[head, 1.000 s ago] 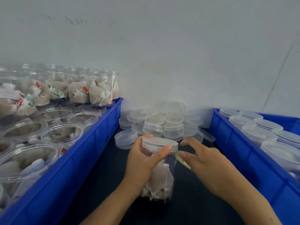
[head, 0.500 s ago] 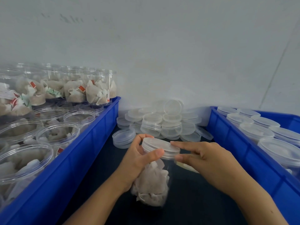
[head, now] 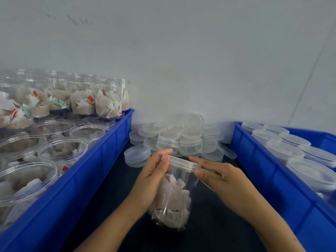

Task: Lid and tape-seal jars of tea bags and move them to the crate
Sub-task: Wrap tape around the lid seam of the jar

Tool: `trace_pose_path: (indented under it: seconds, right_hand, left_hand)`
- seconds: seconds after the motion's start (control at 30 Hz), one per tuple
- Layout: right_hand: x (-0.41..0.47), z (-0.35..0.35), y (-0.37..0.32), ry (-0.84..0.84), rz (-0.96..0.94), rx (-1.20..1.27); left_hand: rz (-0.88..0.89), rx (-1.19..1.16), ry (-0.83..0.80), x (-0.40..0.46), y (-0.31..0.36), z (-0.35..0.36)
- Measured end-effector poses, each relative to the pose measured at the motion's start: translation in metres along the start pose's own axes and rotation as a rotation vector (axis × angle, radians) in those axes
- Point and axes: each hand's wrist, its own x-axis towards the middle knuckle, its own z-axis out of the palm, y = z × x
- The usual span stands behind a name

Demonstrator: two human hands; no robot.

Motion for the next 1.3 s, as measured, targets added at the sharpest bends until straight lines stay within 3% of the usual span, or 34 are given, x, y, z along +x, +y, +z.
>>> trace_pose_path:
  seconds: [0.13,0.2,0.27,0.4,0.5,0.7,0.83,1.03,1.3]
  right_hand:
    - [0.001,0.013,-0.002,0.036,-0.025,0.076]
    - [0.002,0.022,-0.005,0.081,-0.017,0.117]
    - [0.002,0.026,-0.006,0.106,-0.017,0.140]
    - [0.000,0.026,-0.007,0.119,-0.016,0.132]
    - [0.002,0.028,-0.008,0.145,-0.010,0.156]
    - [0.002,0.033,-0.009,0.127,-0.056,0.090]
    - [-0.001,0.016,-0.009,-0.022,-0.054,0.069]
    - [-0.004,-0.004,-0.005,-0.128,0.003,0.148]
    - [0.004,-0.008,0.010,-0.104,0.060,-0.290]
  left_hand:
    - [0.135,0.298,0.443,-0.008,0.002,0.010]
    - [0.216,0.367,0.509,-0.014,0.003,0.017]
    - [0.240,0.275,0.543,-0.017,0.007,0.021]
    - [0.160,0.022,0.361,-0.017,0.008,0.020]
    - [0.075,0.022,0.226,-0.015,0.006,0.019]
    - [0.062,0.072,0.302,-0.008,0.003,0.018]
    - [0.013,0.022,0.315,0.000,0.003,0.006]
    - [0.029,0.056,0.233,0.005,0.003,-0.011]
    - [0.011,0.020,0.083,0.006,0.006,-0.014]
